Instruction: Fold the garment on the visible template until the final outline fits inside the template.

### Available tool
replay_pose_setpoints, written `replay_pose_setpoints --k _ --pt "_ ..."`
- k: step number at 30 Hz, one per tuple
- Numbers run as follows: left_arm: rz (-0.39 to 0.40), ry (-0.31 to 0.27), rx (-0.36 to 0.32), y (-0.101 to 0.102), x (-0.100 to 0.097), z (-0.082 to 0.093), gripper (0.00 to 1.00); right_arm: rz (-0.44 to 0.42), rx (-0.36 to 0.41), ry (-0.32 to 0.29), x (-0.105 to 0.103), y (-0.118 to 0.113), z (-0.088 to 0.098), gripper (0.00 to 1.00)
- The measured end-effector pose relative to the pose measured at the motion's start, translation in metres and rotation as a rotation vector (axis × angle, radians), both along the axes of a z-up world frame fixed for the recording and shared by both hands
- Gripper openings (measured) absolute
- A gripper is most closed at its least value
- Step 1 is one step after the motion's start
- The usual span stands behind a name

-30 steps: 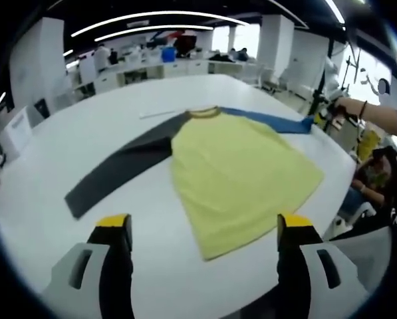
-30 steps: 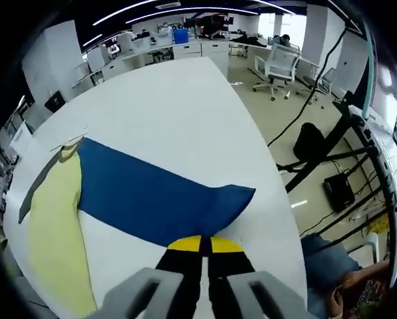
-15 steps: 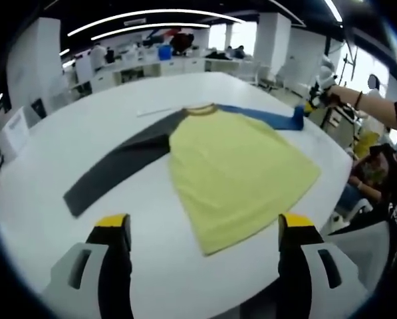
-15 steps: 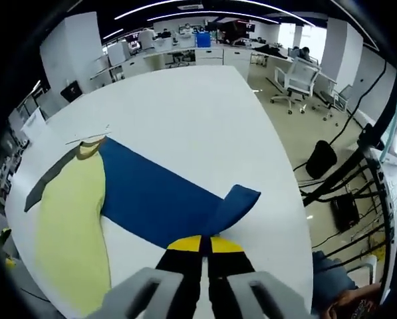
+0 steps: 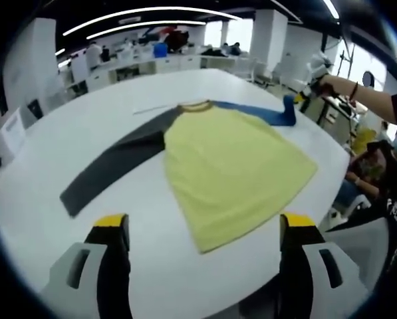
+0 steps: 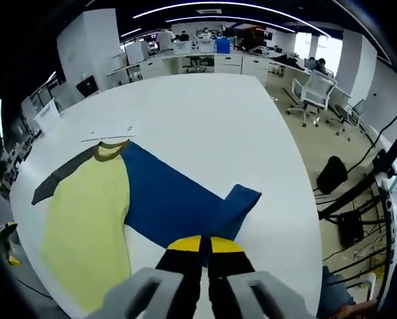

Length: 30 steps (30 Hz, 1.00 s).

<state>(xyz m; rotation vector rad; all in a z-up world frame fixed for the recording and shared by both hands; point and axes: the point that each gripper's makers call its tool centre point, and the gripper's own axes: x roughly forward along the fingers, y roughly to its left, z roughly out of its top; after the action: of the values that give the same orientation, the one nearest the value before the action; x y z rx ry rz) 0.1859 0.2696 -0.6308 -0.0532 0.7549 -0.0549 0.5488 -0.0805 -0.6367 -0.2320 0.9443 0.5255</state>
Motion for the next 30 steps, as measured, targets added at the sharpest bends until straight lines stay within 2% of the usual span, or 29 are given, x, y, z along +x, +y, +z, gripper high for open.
replay_pose_setpoints --k 8,30 --pt "-0.008 0.002 -0.002 -0.001 0.001 -0.001 0.9 0.042 0.024 -0.012 -0.002 0.024 0.01 0.0" --pt "-0.021 0.016 -0.018 0.002 0.005 -0.009 0.91 0.186 0.058 -0.014 -0.01 0.107 0.021 0.0"
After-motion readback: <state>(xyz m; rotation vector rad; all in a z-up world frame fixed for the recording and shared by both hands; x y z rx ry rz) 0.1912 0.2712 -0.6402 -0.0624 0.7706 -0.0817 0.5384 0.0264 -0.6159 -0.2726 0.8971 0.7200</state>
